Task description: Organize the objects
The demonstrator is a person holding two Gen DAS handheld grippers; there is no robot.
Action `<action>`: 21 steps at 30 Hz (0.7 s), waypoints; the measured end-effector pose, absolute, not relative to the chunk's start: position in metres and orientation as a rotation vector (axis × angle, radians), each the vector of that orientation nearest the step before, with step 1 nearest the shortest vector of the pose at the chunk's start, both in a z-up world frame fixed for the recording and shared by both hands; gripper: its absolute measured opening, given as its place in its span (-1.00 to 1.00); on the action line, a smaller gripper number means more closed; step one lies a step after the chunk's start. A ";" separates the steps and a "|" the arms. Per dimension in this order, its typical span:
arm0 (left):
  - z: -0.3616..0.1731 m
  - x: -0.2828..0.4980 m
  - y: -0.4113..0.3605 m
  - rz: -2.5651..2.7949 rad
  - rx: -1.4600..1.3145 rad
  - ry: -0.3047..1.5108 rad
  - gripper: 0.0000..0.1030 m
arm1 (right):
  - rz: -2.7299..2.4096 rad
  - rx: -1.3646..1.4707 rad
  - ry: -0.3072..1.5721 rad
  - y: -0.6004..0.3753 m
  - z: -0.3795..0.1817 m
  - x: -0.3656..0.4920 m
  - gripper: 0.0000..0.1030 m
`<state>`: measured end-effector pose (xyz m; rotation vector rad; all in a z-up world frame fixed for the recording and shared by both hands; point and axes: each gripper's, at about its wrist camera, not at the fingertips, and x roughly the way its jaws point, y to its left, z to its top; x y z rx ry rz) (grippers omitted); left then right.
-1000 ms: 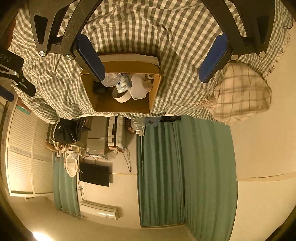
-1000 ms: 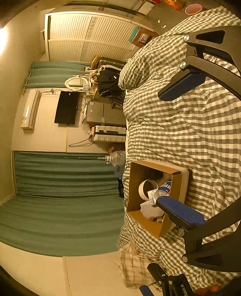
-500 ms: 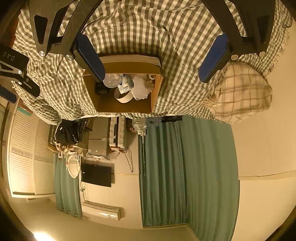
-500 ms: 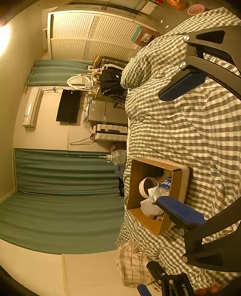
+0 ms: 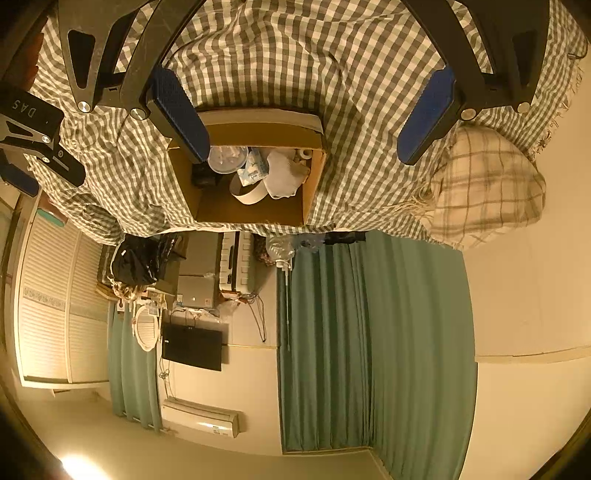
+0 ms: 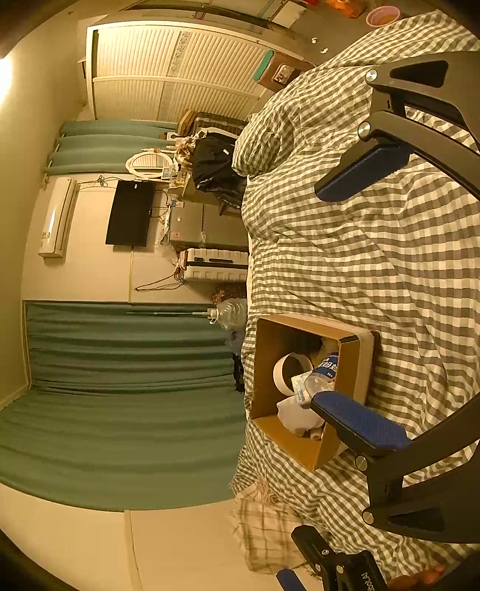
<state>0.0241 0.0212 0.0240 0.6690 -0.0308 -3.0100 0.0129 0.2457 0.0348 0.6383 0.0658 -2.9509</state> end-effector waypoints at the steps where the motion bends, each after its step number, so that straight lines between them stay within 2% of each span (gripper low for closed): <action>1: 0.024 0.024 0.021 -3.009 0.670 -0.031 1.00 | -2.951 0.639 0.067 0.246 0.035 0.013 0.99; 21: 0.023 0.026 0.019 -2.994 0.658 -0.019 1.00 | -2.945 0.669 0.061 0.245 0.031 0.011 0.99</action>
